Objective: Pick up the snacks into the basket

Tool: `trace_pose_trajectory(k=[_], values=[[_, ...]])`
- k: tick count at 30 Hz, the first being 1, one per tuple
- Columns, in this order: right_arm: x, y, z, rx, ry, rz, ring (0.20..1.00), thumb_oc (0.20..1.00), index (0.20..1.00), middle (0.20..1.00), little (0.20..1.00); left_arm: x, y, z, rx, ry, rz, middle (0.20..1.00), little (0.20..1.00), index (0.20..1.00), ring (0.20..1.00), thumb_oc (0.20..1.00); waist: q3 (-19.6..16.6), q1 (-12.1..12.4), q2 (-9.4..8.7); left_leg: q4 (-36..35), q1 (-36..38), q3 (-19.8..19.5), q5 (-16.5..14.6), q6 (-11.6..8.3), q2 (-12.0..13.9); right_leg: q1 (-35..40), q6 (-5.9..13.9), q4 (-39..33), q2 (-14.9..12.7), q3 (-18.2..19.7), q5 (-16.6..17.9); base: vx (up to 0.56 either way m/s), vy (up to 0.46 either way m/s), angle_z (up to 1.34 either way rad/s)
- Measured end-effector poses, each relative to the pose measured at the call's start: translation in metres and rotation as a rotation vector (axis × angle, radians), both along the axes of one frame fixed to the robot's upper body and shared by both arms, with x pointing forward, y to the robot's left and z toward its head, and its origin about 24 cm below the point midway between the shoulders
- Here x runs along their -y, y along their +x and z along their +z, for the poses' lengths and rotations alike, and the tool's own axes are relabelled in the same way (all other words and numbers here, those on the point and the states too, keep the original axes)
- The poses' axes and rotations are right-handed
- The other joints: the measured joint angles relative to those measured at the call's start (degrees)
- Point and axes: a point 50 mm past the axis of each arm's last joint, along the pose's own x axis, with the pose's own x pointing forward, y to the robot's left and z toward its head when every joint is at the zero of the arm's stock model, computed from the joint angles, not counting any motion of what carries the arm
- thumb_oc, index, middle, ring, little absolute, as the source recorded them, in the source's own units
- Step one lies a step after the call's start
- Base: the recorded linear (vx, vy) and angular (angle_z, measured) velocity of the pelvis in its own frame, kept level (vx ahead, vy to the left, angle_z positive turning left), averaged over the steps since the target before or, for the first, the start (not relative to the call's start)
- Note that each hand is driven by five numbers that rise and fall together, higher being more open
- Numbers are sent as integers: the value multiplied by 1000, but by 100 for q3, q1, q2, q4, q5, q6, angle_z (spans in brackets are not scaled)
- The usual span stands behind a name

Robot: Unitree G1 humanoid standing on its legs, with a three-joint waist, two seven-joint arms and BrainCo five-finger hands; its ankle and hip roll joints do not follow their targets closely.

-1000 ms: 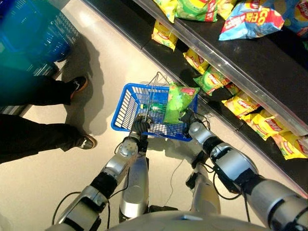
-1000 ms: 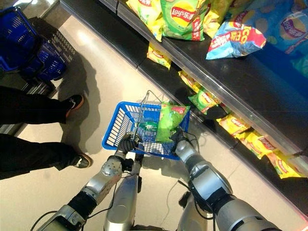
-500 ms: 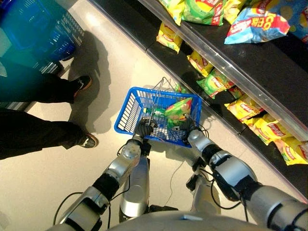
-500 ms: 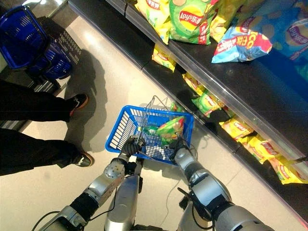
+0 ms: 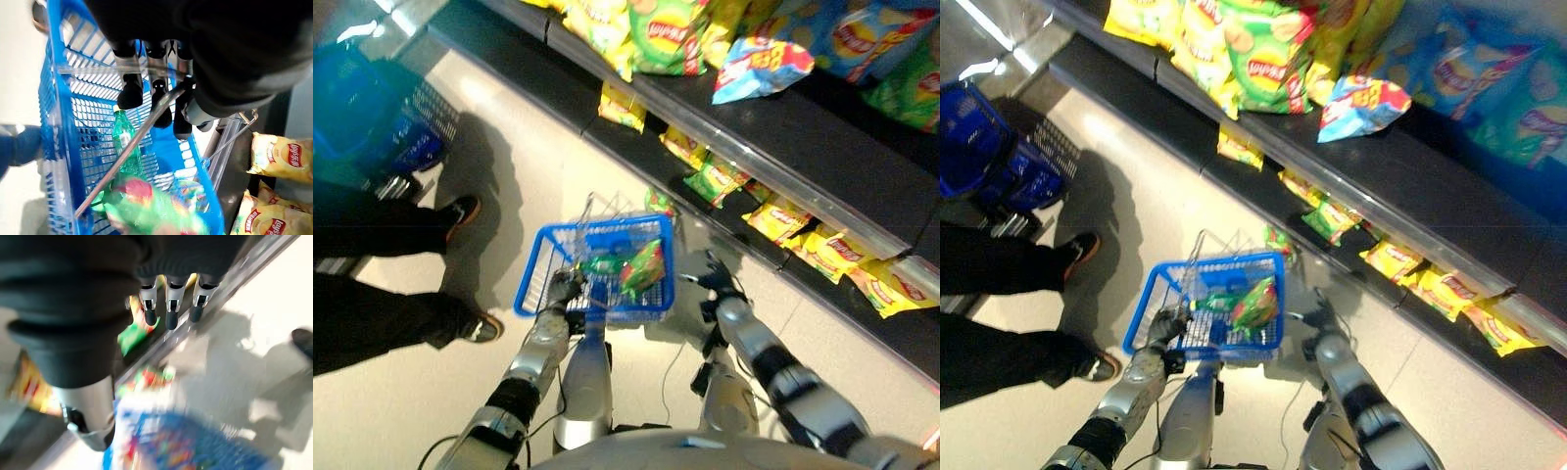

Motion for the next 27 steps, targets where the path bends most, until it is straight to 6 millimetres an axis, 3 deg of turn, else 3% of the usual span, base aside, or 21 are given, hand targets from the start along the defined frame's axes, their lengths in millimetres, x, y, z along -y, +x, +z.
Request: trace_pose_trajectory(k=[3, 9, 16, 18, 22, 27], values=[[23, -47, -24, -123, -4, -91, 1000, 1000, 1000, 1000, 1000, -6, -25, -26, -143, -8, 70, 200, 200, 200, 200, 200, -386, -220, -119, -162, 240, 124, -22, 19, 21, 52, 24, -1, 6, 128, -70, 80, 2, -16], [29, -83, -52, -306, -6, -168, 1000, 1000, 1000, 1000, 1000, -9, -45, -43, -263, 8, 80, 200, 200, 200, 200, 200, -596, -277, -91, -226, 458, 199, -26, 21, 24, 202, 34, -3, 4, 169, -82, 72, -12, -5], [43, -139, -77, -625, -67, -230, 1000, 1000, 1000, 1000, 1000, -12, -92, -69, -512, 130, -55, 200, 200, 200, 200, 200, -1218, -269, 182, -228, 804, 268, -164, -4, 95, 491, 59, -4, 60, 224, -221, 48, -77, -5], [44, -152, -80, -668, -72, -221, 1000, 1000, 1000, 1000, 1000, -10, -97, -72, -536, 125, -89, 200, 200, 200, 200, 200, -1268, -285, 259, -226, 965, 308, -192, -28, 197, 615, 47, -4, 165, 258, -253, 29, -158, -13], [48, -161, -80, -700, -82, -216, 1000, 1000, 1000, 1000, 1000, 3, -103, -76, -560, 71, -101, 200, 200, 200, 200, 200, -1419, -288, 465, -191, 1057, 358, -237, -39, 472, 668, -81, -5, 451, 358, -337, -58, -161, -15], [53, -158, -78, -692, -109, -192, 1000, 1000, 1000, 1000, 1000, 16, -106, -79, -566, 37, -107, 200, 200, 200, 200, 200, -1487, -268, 688, -18, 1010, 335, -245, 14, 808, 706, -256, -27, 851, 528, -435, -108, -155, 1]])
